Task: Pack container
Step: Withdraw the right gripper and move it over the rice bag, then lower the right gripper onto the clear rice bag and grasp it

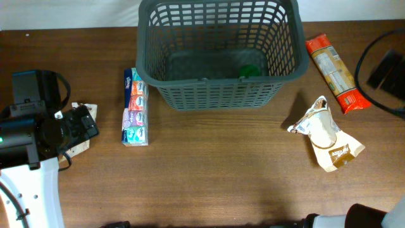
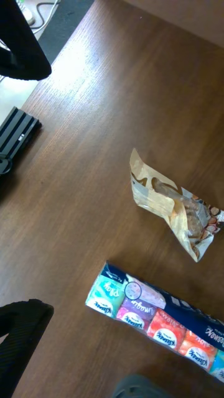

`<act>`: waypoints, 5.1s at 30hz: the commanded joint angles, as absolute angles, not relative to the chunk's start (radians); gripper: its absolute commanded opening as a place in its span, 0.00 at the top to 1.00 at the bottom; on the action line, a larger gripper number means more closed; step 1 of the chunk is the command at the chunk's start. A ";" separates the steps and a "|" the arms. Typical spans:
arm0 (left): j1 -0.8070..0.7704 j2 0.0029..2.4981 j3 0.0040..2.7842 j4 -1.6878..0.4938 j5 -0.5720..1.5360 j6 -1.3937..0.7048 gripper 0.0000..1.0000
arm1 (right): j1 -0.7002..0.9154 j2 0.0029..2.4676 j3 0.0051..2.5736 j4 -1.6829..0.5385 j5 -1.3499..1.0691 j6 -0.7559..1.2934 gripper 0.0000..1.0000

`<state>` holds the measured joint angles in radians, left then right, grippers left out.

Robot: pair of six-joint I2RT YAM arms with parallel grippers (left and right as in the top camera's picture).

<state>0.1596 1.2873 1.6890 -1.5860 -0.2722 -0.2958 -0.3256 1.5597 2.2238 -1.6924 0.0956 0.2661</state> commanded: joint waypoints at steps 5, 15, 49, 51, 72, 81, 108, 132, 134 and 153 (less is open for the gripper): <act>0.165 1.290 1.700 -1.587 -0.265 -0.299 0.00 | -0.393 1.533 1.936 -1.687 0.125 0.384 0.01; 0.165 1.290 1.700 -1.581 -0.265 -0.299 0.00 | -0.400 1.546 1.725 -1.502 0.105 0.133 0.01; 0.165 1.290 1.700 -1.575 -0.265 -0.299 0.00 | -0.396 1.889 1.698 -1.389 -0.033 -0.433 0.01; 0.165 1.290 1.700 -1.566 -0.265 -0.299 0.00 | -0.394 1.899 1.698 -1.394 -0.034 -0.437 0.01; 0.165 1.290 1.700 -1.536 -0.265 -0.299 0.00 | -0.393 1.903 1.698 -1.337 -0.162 -0.350 0.01; 0.165 1.290 1.700 -1.545 -0.265 -0.299 0.01 | -0.394 1.904 1.698 -1.275 0.043 -0.418 0.01; 0.165 1.290 1.700 -1.518 -0.265 -0.299 0.00 | -0.393 1.905 1.473 -1.244 0.021 -0.786 0.01; 0.165 1.290 1.700 -1.515 -0.265 -0.298 0.00 | -0.393 1.905 1.356 -1.112 -0.213 -0.785 0.01; 0.165 1.290 1.700 -1.512 -0.265 -0.298 0.00 | -0.394 1.905 1.345 -1.101 -0.206 -0.785 0.01; 0.165 1.290 1.700 -1.501 -0.266 -0.298 0.00 | -0.394 1.905 1.282 -1.031 -0.019 -0.785 0.01</act>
<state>0.1596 1.2873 1.6890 -1.5070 -0.2718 -0.2958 -0.3977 1.9022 1.2900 -1.0340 -0.0669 -0.7826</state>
